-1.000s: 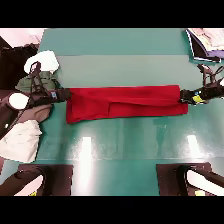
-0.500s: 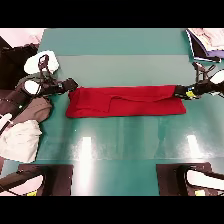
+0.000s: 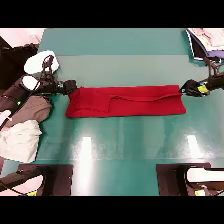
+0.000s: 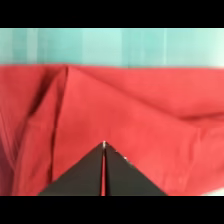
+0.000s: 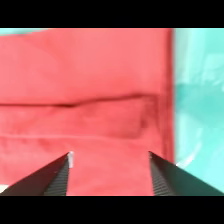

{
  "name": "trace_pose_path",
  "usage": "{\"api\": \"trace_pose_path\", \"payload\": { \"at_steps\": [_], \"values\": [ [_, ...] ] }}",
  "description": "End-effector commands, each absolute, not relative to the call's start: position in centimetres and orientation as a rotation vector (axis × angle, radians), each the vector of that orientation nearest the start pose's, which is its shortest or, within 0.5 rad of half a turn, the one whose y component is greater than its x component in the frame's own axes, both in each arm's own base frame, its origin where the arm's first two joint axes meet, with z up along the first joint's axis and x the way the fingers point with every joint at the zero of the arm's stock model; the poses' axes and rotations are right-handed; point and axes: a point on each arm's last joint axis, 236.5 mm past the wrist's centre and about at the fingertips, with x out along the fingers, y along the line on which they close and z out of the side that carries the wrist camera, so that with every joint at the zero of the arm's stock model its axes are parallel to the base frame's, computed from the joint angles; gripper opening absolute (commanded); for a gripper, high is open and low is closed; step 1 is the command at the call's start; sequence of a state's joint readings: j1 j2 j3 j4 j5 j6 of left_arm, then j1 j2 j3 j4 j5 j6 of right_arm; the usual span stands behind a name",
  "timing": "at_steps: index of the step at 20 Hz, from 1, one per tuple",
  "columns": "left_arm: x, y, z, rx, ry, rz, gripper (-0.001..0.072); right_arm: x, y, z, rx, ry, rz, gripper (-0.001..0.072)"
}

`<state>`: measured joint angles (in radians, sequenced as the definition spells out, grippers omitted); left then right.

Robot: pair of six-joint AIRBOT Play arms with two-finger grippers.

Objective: Fold the shirts.

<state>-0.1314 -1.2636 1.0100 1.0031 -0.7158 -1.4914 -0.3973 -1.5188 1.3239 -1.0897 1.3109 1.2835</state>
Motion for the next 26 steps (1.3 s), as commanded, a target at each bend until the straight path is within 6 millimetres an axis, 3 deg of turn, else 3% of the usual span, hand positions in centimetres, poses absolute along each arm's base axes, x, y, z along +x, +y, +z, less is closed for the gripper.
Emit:
{"api": "trace_pose_path", "payload": {
  "at_steps": [1,6,10,11,13,15,18,22,23,26],
  "values": [
    [40.7,-14.8,1.8,-0.423,1.06,-0.332,0.0023,39.2,-7.0,-2.0,0.663,1.358,0.256,0.058],
    [38.9,-15.4,1.2,-0.428,1.142,-0.363,0.0023,38.7,-7.6,-6.0,0.724,1.396,0.36,0.0569],
    [38.7,-15.7,1.2,-0.44,1.151,-0.367,0.0023,39.9,-8.0,-7.4,0.716,1.359,0.347,0.0558],
    [38.7,-15.7,1.2,-0.443,1.151,-0.368,0.0023,39.9,-7.9,-7.8,0.718,1.366,0.353,0.0517],
    [38.7,-15.8,1.2,-0.447,1.151,-0.369,0.0023,39.6,-6.8,-8.6,0.722,1.399,0.382,0.0512],
    [38.7,-15.8,1.2,-0.448,1.151,-0.37,0.0023,39.7,-5.5,-9.1,0.702,1.421,0.413,0.0435],
    [38.6,-15.8,1.2,-0.448,1.156,-0.372,0.0023,40.0,-3.3,-9.2,0.651,1.439,0.462,0.0406],
    [38.5,-15.8,1.2,-0.448,1.158,-0.372,0.0023,39.8,-1.8,-9.0,0.622,1.453,0.513,0.0049],
    [38.5,-15.9,1.2,-0.451,1.158,-0.374,0.0023,39.5,-1.4,-8.7,0.612,1.46,0.538,0.0018],
    [38.8,-16.8,2.0,-0.512,1.141,-0.39,0.0022,39.7,-0.3,-6.4,0.594,1.425,0.585,0.0016]
  ]
}}
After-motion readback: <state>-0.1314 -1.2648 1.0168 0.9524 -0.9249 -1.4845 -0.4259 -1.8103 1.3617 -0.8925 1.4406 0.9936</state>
